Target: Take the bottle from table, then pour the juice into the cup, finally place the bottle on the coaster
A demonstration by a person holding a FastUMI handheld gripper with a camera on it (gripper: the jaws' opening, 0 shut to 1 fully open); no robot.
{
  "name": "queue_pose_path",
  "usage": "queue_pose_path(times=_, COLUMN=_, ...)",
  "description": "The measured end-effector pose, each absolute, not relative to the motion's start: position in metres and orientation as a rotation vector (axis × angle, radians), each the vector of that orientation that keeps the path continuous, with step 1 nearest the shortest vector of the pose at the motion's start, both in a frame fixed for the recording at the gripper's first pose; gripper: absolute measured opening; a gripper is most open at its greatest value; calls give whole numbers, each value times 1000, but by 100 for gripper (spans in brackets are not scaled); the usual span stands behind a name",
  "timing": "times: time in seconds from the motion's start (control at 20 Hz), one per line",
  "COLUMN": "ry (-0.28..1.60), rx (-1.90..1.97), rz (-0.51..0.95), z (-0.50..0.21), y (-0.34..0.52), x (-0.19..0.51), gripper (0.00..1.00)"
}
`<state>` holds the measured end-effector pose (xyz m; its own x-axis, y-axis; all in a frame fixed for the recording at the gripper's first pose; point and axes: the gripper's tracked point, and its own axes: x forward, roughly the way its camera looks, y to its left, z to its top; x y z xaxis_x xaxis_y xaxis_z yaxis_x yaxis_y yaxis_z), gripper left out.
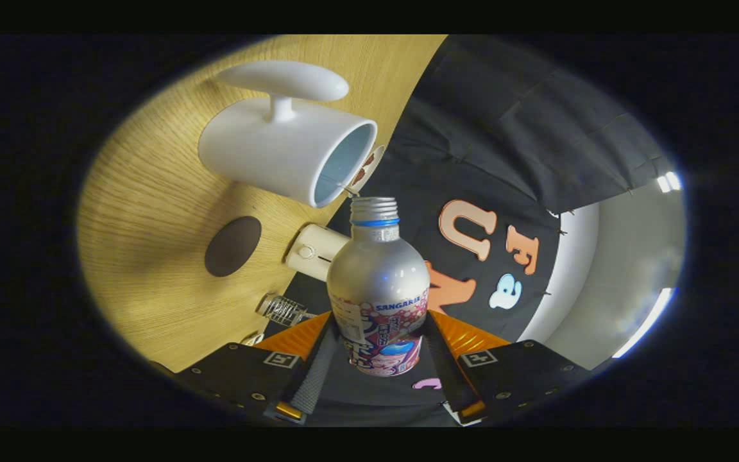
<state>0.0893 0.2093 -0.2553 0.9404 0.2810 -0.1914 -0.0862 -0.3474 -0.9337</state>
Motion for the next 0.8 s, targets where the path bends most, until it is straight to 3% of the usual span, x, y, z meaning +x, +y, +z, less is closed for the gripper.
queue_pose_path(times=0.8, ry=32, rx=-1676, rz=471, z=-278, y=213, x=76, gripper=76)
